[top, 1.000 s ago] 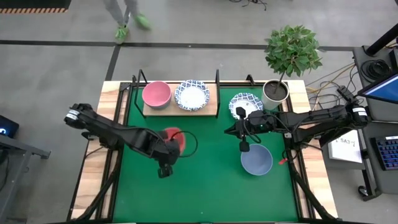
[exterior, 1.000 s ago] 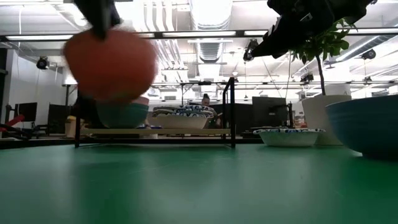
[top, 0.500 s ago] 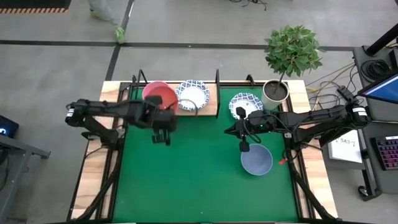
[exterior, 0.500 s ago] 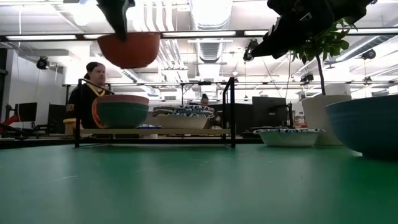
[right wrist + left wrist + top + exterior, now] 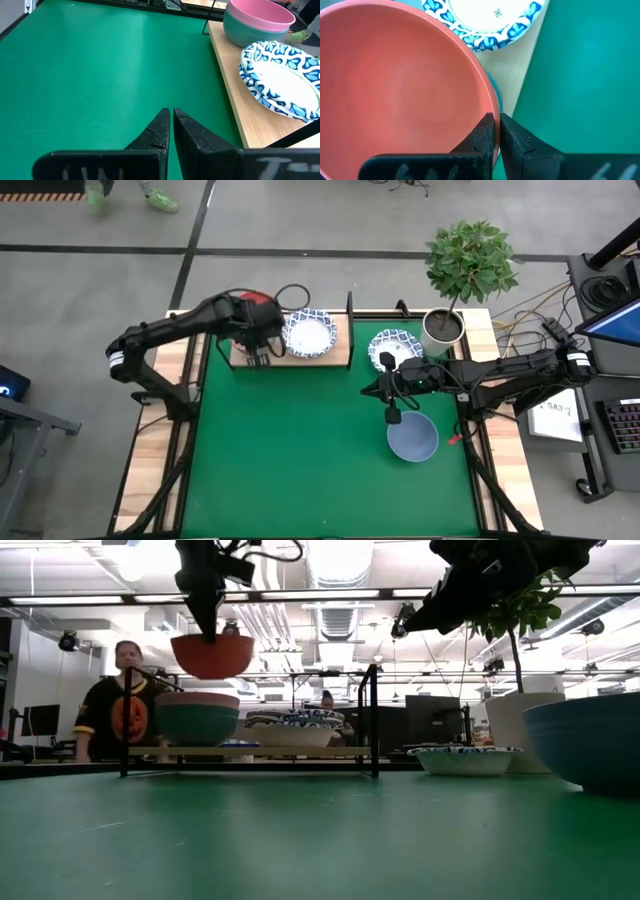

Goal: Place and stack bowls onto a shelf
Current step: Stack the orange bowl on top of the pink bowl on the shelf

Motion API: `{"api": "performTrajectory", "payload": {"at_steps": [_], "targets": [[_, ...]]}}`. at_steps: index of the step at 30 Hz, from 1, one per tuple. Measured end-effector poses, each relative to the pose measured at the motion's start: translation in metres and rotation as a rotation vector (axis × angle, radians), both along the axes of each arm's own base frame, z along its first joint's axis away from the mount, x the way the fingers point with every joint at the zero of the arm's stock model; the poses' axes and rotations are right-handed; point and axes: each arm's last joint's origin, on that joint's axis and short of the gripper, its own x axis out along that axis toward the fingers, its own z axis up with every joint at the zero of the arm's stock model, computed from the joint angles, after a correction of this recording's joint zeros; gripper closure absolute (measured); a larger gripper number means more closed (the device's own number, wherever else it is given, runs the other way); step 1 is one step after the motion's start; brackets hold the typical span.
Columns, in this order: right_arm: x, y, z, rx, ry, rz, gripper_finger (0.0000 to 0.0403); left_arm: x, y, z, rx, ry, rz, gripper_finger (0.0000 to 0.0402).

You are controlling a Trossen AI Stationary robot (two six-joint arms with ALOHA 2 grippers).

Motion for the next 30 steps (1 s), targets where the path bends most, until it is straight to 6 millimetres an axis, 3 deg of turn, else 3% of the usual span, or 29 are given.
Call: {"api": "performTrajectory", "payload": {"at_steps": [8, 17, 30], "targets": [[-0.002, 0.000, -0.003, 0.001, 0.037, -0.001, 0.0390, -0.009, 0.020, -0.028, -0.027, 0.073, 0.048, 0.0401], [-0.002, 0.000, -0.004, 0.001, 0.041, -0.001, 0.0390, -0.006, 0.020, -0.057, -0.094, 0.061, 0.040, 0.0402], [-0.002, 0.000, -0.004, 0.001, 0.040, -0.001, 0.0390, -0.004, 0.020, -0.075, -0.093, 0.047, 0.036, 0.0383]]}}
